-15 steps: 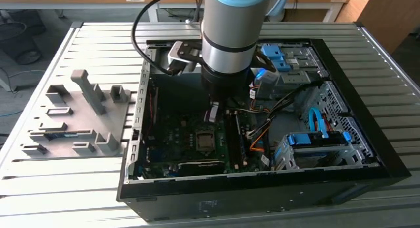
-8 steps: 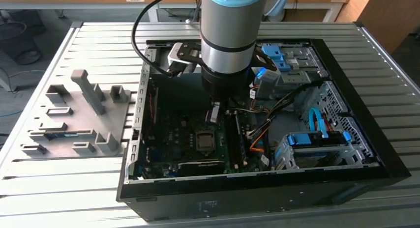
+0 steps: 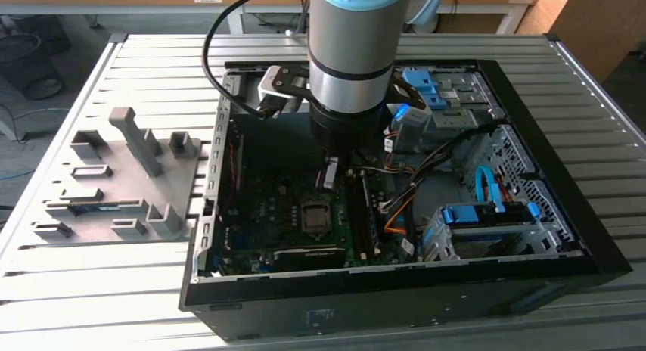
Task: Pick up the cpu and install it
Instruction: 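Install the first cpu locking lever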
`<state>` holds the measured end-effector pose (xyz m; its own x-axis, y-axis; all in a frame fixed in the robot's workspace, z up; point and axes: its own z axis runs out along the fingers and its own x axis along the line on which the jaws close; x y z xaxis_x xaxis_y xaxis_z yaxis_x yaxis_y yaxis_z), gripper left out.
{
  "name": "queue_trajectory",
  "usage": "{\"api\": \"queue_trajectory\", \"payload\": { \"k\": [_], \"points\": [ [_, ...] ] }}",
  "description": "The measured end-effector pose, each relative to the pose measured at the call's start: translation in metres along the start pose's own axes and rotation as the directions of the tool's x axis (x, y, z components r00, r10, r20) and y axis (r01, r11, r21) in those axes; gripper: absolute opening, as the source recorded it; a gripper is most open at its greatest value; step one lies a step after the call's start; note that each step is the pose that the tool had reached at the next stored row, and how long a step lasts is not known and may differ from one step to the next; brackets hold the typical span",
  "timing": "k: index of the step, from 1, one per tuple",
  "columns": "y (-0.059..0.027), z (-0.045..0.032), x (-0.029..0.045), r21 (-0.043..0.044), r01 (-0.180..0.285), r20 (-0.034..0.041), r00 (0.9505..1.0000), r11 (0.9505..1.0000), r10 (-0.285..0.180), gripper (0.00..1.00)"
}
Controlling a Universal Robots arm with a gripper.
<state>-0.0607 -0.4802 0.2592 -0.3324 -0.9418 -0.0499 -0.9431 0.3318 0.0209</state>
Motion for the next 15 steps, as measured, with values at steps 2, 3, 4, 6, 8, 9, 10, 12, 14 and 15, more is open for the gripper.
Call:
{"api": "queue_trajectory", "payload": {
  "k": [2, 3, 4, 6, 8, 9, 10, 12, 14, 15],
  "points": [
    [0.0004, -0.0001, -0.0009, 0.0000, 0.000, -0.0003, 1.0000, 1.0000, 0.000, 0.10],
    [0.0008, 0.0001, -0.0021, 0.0001, 0.000, -0.0003, 1.0000, 1.0000, 0.000, 0.10],
    [0.0013, 0.0003, -0.0044, 0.0000, 0.000, -0.0001, 1.0000, 1.0000, 0.000, 0.10],
    [0.0028, 0.0006, -0.0102, 0.0000, 0.000, -0.0001, 1.0000, 1.0000, 0.000, 0.10],
    [0.0043, 0.0011, -0.0161, 0.0000, 0.000, 0.0001, 1.0000, 1.0000, 0.000, 0.10],
    [0.0050, 0.0013, -0.0191, 0.0000, 0.000, 0.0000, 1.0000, 1.0000, 0.000, 0.10],
    [0.0058, 0.0015, -0.0219, 0.0000, 0.000, -0.0001, 1.0000, 1.0000, 0.000, 0.10],
    [0.0074, 0.0020, -0.0279, 0.0000, 0.000, 0.0001, 1.0000, 1.0000, 0.000, 0.10],
    [0.0091, 0.0024, -0.0334, 0.0000, 0.000, -0.0001, 1.0000, 1.0000, 0.000, 0.10],
    [0.0100, 0.0026, -0.0359, 0.0000, 0.000, -0.0001, 1.0000, 1.0000, 0.000, 0.10]
  ]
}}
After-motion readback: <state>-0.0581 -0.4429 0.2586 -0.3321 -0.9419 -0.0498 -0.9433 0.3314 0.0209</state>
